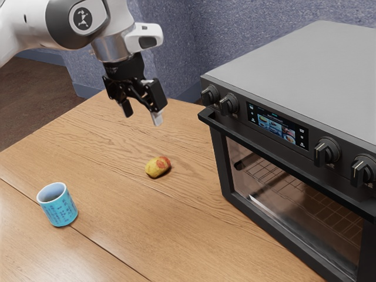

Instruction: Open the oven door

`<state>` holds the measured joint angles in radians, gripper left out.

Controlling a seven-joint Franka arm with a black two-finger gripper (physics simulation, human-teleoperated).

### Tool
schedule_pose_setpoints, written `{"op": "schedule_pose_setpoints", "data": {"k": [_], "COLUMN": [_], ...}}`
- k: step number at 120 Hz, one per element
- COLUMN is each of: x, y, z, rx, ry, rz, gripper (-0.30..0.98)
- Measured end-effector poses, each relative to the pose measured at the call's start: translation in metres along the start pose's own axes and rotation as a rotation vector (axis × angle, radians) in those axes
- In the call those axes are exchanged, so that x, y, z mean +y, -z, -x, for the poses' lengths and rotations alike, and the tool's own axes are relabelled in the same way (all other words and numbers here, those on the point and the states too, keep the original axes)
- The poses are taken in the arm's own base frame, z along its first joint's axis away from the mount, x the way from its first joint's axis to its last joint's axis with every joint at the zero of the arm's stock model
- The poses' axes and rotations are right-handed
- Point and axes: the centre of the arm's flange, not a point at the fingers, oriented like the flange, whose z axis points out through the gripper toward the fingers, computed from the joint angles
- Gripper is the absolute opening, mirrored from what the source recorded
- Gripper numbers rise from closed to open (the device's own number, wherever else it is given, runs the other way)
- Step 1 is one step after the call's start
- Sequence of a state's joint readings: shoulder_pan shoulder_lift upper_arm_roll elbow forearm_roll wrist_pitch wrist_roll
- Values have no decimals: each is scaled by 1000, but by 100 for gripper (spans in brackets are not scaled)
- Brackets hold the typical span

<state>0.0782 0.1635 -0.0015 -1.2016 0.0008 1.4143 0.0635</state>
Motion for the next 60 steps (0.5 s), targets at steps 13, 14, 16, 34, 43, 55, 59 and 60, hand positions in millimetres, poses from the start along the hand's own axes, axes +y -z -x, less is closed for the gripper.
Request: {"op": "schedule_pose_setpoints", "data": {"k": [13,14,16,34,43,55,59,60], "x": [-7,-7,-8,23,191,277,288,290], "y": [-1,-1,-2,203,225,180,170,169], "z": [1,1,1,135,213,284,291,292], "rx": [-8,-9,-9,373,433,437,453,457], "ry": [3,4,4,-182,-704,-1135,-1233,-1255], "rz": [6,6,7,-11,6,30,33,33], "gripper": [69,69,69,69,68,68,68,68]}}
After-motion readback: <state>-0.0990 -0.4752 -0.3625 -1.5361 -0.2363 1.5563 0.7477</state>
